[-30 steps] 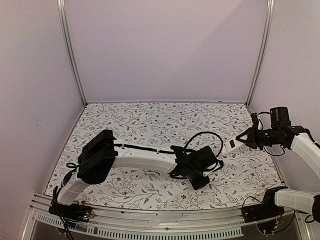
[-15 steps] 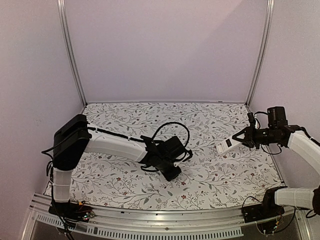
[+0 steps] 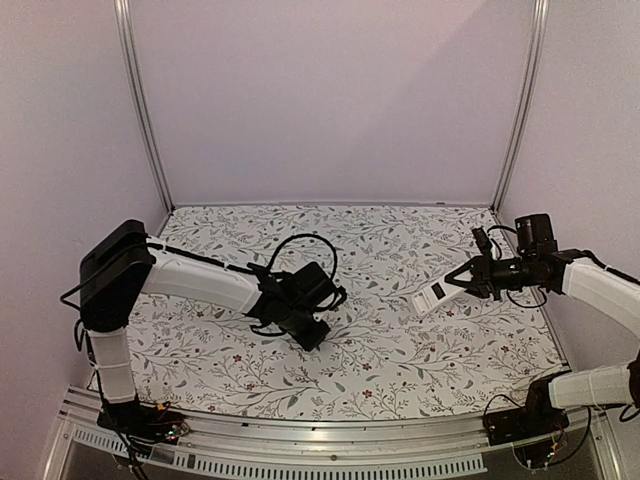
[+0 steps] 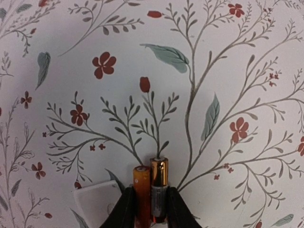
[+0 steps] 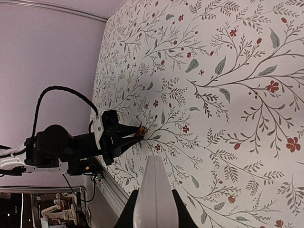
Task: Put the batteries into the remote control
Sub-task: Move the battery to the center of the board, then pass from the right arm to the left
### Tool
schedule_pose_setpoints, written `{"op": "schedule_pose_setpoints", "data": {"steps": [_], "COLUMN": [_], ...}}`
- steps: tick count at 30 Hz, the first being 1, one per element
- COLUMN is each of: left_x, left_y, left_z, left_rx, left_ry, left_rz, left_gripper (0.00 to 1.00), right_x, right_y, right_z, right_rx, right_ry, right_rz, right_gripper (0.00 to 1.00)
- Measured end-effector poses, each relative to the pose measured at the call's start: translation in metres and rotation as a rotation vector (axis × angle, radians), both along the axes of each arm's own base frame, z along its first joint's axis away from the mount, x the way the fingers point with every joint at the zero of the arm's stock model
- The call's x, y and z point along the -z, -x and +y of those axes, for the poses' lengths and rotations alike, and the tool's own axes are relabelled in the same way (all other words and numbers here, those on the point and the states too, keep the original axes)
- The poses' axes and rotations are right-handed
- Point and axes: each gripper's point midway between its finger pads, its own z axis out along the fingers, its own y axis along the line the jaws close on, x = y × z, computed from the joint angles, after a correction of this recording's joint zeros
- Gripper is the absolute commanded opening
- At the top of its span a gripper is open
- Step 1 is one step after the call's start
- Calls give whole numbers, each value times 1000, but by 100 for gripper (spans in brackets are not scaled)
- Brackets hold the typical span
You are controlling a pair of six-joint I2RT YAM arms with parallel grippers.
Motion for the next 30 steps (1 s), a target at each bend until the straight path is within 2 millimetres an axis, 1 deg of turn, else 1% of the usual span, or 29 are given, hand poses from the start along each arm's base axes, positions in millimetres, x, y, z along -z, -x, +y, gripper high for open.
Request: {"op": "schedule_pose_setpoints", "data": {"steps": [6, 11, 16, 19, 21, 23, 27, 28, 30], "left_x": [-1, -3, -5, -14, -28, -49, -100, -115, -140], "left_y": [0, 3, 8, 10, 10, 10, 13, 15, 22], "left_z": [-1, 0, 6, 8, 7, 4, -6, -12, -23], "left_rx": [-11, -7, -4, 2, 6, 13, 48, 67, 106], "left_ry": [14, 15, -4, 0, 23, 68, 200, 256, 360], "left_rz": [6, 18, 36, 36, 24, 3, -39, -46, -49], "left_gripper": [37, 43, 54, 63, 67, 68, 67, 67, 67], "right_x": [-5, -4, 0, 4, 6, 8, 9, 8, 3], "right_y": [7, 14, 16, 20, 22, 26, 34, 36, 42], "right_z": [15, 24, 28, 33, 37, 42, 54, 59, 71], "right_rx": [-74, -120, -138, -161, -180, -200, -261, -283, -341], "right_ry": [-49, -63, -60, -57, -54, -50, -42, -42, -49], "right_rz": [-4, 9, 20, 30, 34, 38, 32, 29, 11], "right_gripper": [0, 0, 0, 0, 0, 0, 0, 0, 0]}}
